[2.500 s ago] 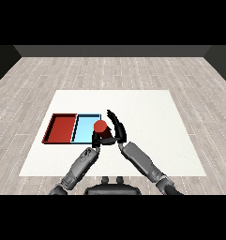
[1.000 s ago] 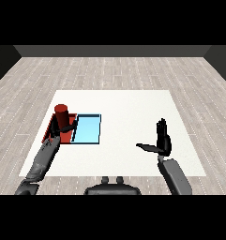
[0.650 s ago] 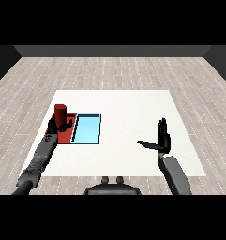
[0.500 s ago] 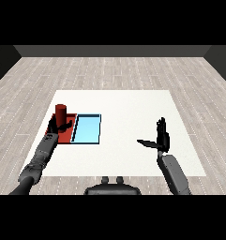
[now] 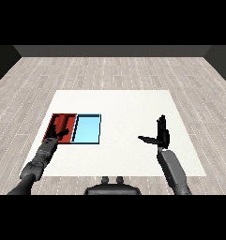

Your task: Pick the red can and put it in the red box

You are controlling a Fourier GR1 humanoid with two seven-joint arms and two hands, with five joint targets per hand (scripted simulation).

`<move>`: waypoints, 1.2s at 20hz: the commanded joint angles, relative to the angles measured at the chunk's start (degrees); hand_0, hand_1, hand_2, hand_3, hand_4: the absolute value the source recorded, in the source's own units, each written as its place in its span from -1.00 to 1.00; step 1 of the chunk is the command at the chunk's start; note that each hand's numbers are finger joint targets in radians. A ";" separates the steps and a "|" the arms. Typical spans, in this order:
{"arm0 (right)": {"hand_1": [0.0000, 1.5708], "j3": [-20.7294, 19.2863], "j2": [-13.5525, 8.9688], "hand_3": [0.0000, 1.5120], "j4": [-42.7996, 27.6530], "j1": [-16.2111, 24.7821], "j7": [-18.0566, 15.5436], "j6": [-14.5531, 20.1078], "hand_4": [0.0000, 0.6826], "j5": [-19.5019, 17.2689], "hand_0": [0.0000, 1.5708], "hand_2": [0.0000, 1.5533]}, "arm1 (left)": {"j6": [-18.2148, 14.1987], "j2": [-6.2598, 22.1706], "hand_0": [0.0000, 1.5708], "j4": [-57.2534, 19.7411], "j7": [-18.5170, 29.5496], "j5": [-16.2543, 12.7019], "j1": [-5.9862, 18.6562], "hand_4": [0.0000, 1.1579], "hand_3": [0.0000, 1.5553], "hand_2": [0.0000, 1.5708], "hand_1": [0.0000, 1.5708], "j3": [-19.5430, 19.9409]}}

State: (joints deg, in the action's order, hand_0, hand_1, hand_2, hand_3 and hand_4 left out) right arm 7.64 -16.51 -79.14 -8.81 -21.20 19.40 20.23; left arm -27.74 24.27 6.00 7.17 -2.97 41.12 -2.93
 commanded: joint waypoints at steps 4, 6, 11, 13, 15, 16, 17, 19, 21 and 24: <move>-1.00 -0.67 1.53 -1.00 3.35 -0.16 -3.65 -1.38 -1.00 -0.35 -1.00 -1.00 | 6.35 1.40 -1.00 -3.95 -1.69 -1.24 -0.63 0.12 -1.00 -1.00 -1.00 1.96; -1.00 -0.31 1.87 -1.00 1.14 0.33 -2.91 -0.51 -1.00 -0.43 -1.00 -1.00 | 7.50 2.24 -1.00 -4.98 -2.61 -0.92 -1.35 -1.00 -1.00 -1.00 -1.00 1.72; -1.00 -1.75 2.21 -1.00 3.12 -1.12 -3.89 -1.96 -1.00 0.16 -1.00 -1.00 | 6.41 2.62 -1.00 -4.52 -4.03 0.96 1.23 -1.00 -1.00 -1.00 -1.00 0.24; -1.00 -2.25 1.78 -1.00 0.81 -0.17 -2.33 -2.88 -1.00 1.37 -1.00 -1.00 | 4.20 2.43 -1.00 -3.80 -4.69 1.17 2.84 -1.00 -1.00 -1.00 -1.00 0.23; -1.00 -2.09 0.75 -1.00 -0.65 0.68 -1.94 -2.80 -1.00 0.88 -1.00 -1.00 | 3.56 2.50 -1.00 1.16 6.11 -3.75 -0.32 -1.00 -1.00 -1.00 -1.00 5.17; -1.00 -1.26 1.97 -1.00 -0.93 0.86 -3.20 -3.18 -1.00 0.52 -1.00 -1.00 | 3.11 0.65 -1.00 1.39 6.02 -3.68 0.62 -1.00 -1.00 -1.00 -1.00 5.24; -1.00 -2.13 0.34 -1.00 -0.41 -1.34 -0.42 -3.28 -1.00 0.97 -1.00 -1.00 | 9.27 3.54 -1.00 3.27 9.86 -4.99 -0.33 -1.00 -1.00 -1.00 -1.00 6.49; -1.00 -0.85 2.99 -1.00 0.38 -1.31 -2.84 -2.97 -1.00 0.22 -1.00 -1.00 | 6.86 2.57 0.48 5.04 12.42 -5.91 1.74 -1.00 -1.00 0.44 0.48 7.72; -1.00 -0.42 3.00 -1.00 -1.26 0.26 -4.70 -4.64 -1.00 0.41 -1.00 -1.00 | 11.84 2.91 0.73 9.14 17.35 -8.60 1.02 -1.00 -1.00 0.59 0.73 10.01; -1.00 -1.55 0.91 -1.00 -1.86 0.74 -4.23 -7.52 -1.00 1.50 -1.00 -1.00 | 16.67 1.95 0.41 14.73 19.88 -8.89 -1.00 -1.00 -1.00 0.49 0.41 9.09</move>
State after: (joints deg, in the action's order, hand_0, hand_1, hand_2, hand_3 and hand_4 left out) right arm 6.49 -14.62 -80.18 -8.91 -24.65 14.47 21.08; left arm -15.63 26.69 14.85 22.34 -10.16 41.43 5.26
